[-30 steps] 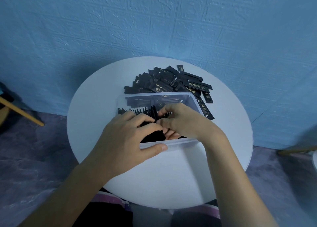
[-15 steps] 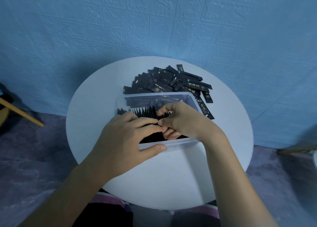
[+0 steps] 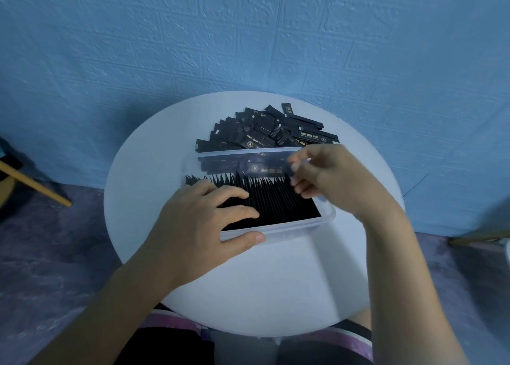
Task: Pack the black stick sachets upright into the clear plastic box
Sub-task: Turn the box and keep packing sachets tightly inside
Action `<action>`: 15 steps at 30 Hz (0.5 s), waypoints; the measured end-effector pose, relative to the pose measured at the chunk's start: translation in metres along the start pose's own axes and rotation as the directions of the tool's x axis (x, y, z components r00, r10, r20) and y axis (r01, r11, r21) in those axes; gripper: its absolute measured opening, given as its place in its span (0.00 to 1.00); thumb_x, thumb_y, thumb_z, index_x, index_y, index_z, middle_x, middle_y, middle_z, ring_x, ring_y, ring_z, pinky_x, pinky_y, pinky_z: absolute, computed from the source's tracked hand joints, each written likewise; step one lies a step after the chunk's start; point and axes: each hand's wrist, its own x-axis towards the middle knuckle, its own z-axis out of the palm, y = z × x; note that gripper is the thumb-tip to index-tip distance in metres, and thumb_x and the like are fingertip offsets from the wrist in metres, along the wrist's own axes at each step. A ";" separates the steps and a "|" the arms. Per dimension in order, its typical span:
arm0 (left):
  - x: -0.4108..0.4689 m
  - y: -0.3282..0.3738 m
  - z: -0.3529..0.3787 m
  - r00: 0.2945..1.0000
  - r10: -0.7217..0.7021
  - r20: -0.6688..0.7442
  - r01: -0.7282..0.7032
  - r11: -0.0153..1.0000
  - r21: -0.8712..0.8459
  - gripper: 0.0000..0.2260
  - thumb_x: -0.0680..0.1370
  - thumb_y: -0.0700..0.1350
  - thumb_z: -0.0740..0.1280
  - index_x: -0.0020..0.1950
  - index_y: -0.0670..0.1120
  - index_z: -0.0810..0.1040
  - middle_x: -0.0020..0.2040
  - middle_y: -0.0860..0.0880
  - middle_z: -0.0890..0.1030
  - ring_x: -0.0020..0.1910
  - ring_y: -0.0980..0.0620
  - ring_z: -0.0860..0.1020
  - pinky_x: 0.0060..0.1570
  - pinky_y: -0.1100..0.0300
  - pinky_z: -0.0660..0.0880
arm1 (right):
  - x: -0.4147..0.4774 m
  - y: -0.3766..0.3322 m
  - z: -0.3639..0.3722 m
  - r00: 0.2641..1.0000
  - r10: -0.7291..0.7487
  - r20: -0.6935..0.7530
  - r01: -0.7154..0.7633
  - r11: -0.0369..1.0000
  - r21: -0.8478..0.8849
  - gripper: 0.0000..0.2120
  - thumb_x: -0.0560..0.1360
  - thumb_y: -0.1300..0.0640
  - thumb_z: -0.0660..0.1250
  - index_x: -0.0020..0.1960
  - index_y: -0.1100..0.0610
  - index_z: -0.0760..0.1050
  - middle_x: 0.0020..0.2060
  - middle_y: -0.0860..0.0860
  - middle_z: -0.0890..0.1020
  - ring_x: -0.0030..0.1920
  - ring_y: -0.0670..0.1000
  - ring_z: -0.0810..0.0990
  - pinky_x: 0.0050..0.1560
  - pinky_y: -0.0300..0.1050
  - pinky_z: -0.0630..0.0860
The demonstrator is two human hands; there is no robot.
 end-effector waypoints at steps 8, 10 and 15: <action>0.001 0.001 -0.001 1.000 0.005 -0.010 -0.005 1.000 -0.005 0.19 0.78 0.69 0.58 0.56 0.62 0.84 0.61 0.62 0.80 0.48 0.54 0.75 0.46 0.55 0.72 | 0.029 0.058 -0.022 0.914 0.090 -0.396 -0.211 0.938 -0.275 0.03 0.77 0.52 0.69 0.48 0.49 0.82 0.42 0.46 0.84 0.41 0.52 0.81 0.46 0.44 0.74; 0.001 0.001 0.000 1.000 0.001 -0.010 -0.001 1.000 0.000 0.19 0.78 0.69 0.58 0.56 0.62 0.84 0.61 0.62 0.80 0.48 0.54 0.75 0.46 0.55 0.72 | 0.032 0.065 -0.017 0.921 0.073 -0.382 -0.227 0.898 -0.377 0.08 0.77 0.52 0.69 0.55 0.50 0.81 0.49 0.47 0.84 0.48 0.54 0.81 0.50 0.45 0.71; 0.000 0.001 -0.001 1.000 0.002 -0.006 -0.002 1.000 -0.007 0.19 0.78 0.69 0.58 0.56 0.62 0.84 0.62 0.62 0.80 0.49 0.55 0.75 0.46 0.55 0.73 | 0.038 0.072 -0.012 0.926 0.060 -0.373 -0.229 0.874 -0.429 0.10 0.76 0.55 0.69 0.57 0.50 0.79 0.46 0.48 0.80 0.47 0.54 0.75 0.47 0.43 0.66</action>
